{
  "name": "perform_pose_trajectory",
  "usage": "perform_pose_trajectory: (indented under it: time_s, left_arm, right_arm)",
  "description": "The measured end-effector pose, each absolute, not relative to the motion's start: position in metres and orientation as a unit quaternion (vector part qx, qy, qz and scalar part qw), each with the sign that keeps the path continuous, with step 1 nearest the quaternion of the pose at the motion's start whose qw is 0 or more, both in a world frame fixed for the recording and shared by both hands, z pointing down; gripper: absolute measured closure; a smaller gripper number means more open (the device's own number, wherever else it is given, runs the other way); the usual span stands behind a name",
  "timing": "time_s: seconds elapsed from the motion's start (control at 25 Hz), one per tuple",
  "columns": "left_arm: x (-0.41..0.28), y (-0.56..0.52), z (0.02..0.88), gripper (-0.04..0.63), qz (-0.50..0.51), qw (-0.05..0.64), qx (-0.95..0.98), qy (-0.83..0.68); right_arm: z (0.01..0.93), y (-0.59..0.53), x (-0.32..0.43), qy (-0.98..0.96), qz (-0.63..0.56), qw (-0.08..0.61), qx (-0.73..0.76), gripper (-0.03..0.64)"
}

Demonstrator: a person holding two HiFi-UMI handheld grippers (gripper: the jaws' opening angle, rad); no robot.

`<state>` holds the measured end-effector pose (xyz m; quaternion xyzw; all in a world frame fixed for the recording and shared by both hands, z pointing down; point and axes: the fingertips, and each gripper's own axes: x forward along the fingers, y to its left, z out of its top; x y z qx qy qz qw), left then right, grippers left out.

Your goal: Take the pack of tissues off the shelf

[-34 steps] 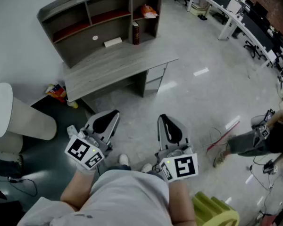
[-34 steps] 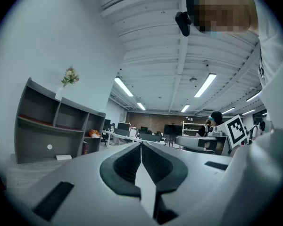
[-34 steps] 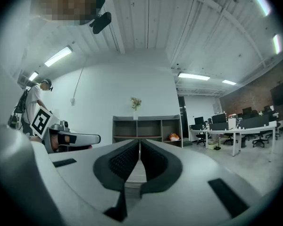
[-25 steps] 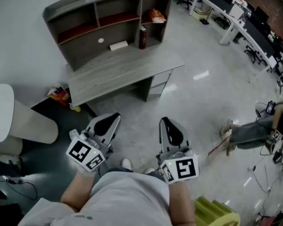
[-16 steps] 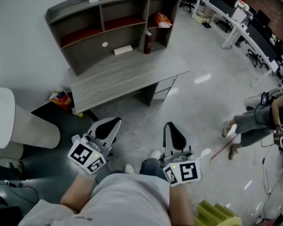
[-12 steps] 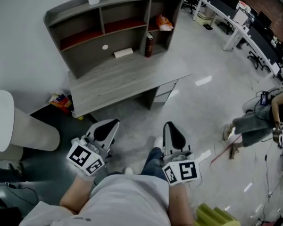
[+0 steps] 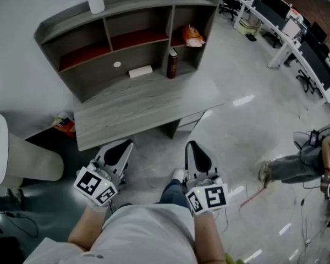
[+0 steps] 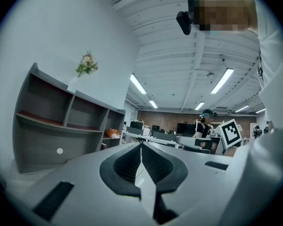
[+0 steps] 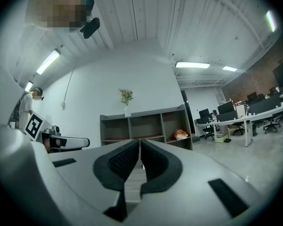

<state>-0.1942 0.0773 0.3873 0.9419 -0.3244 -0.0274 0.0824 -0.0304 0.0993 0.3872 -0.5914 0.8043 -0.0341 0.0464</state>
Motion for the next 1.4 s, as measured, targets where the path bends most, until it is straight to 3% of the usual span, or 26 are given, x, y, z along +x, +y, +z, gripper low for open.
perform_pose_trajectory:
  time_s: [0.72, 1.4]
  left_arm:
    - [-0.024, -0.094, 0.387, 0.574, -0.023, 0.094, 0.920, -0.380]
    - [0.011, -0.163, 0.388, 0.574, 0.005, 0.092, 0.914, -0.395]
  right_arm:
    - [0.412, -0.100, 0.121, 0.852, -0.058, -0.001, -0.521, 0.592]
    - [0.383, -0.254, 0.174, 0.845, -0.027, -0.009, -0.533, 0.592]
